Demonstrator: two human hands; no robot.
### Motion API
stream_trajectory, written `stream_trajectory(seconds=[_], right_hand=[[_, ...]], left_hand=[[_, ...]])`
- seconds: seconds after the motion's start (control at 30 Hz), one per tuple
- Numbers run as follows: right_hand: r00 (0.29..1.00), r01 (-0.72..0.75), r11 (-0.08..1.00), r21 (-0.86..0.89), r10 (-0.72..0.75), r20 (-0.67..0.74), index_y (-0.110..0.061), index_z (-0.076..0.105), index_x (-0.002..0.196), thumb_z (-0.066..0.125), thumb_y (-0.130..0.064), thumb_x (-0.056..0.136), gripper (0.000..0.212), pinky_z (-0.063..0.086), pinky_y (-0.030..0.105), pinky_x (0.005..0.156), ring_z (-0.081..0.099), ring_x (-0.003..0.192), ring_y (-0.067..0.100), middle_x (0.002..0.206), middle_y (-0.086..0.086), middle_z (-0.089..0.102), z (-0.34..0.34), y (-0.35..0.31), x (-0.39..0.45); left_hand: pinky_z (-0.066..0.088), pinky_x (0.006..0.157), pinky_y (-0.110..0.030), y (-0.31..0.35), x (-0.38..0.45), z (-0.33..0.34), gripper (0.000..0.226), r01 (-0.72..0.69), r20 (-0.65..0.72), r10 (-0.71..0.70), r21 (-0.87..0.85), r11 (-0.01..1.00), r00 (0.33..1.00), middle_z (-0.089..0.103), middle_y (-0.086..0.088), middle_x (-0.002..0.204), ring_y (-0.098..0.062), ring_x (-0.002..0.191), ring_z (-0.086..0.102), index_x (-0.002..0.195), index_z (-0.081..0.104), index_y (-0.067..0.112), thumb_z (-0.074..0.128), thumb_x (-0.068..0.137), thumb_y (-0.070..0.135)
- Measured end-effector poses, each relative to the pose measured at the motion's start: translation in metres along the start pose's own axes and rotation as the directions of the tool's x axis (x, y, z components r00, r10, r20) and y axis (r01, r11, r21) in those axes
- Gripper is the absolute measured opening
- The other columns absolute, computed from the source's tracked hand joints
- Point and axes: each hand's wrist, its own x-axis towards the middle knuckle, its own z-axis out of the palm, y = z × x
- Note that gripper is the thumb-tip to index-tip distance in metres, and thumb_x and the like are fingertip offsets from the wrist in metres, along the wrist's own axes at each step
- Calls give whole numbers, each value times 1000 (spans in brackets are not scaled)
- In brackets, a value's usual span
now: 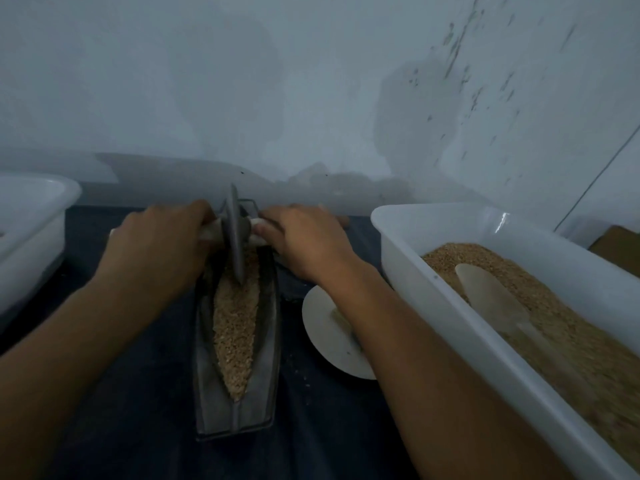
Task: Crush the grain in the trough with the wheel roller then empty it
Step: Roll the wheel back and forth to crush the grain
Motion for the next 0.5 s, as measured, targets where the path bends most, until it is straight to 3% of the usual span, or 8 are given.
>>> stream_trajectory(seconds=[0.1, 0.2, 0.33, 0.43, 0.5], right_hand=[[997, 9, 998, 68, -14, 72, -23, 67, 109, 42, -47, 102, 35, 47, 42, 83, 61, 96, 28, 105, 5, 68, -7, 2, -2], [986, 31, 990, 139, -53, 157, -20, 67, 99, 52, -48, 97, 31, 48, 37, 72, 60, 85, 23, 94, 3, 67, -22, 3, -9], [951, 120, 992, 32, -124, 284, -19, 65, 96, 66, -53, 87, 35, 43, 29, 61, 59, 77, 15, 89, -3, 65, -47, -3, -21], [922, 169, 985, 21, -166, 349, -25, 61, 101, 74, -52, 80, 37, 44, 25, 63, 57, 79, 11, 92, -10, 61, -60, -12, -29], [915, 194, 981, 11, -185, 358, -27, 60, 103, 77, -53, 77, 41, 46, 25, 67, 58, 83, 12, 95, -10, 61, -64, -17, -31]], left_hand=[[45, 61, -36, 1, 0, -7, 11, 9, 27, -9, 10, 1000, 1000, 58, -5, 78, -33, 70, 55, 94, 57, 32, 63, 87, 39], [43, 65, -34, 3, 1, -25, 26, 41, 179, -48, 44, 998, 983, 58, 5, 80, -23, 73, 51, 78, 51, 39, 68, 73, 57], [52, 72, -35, 9, 0, -46, 44, -38, 369, -28, 172, 984, 929, 61, 16, 84, -16, 81, 60, 75, 52, 44, 56, 49, 79], [52, 66, -29, 10, 2, -52, 49, -112, 473, -22, 253, 961, 881, 60, 20, 75, -1, 71, 58, 80, 58, 45, 62, 49, 83], [47, 64, -27, 9, 3, -54, 49, -96, 446, -42, 283, 954, 894, 59, 21, 74, 2, 69, 54, 80, 56, 44, 64, 53, 84]])
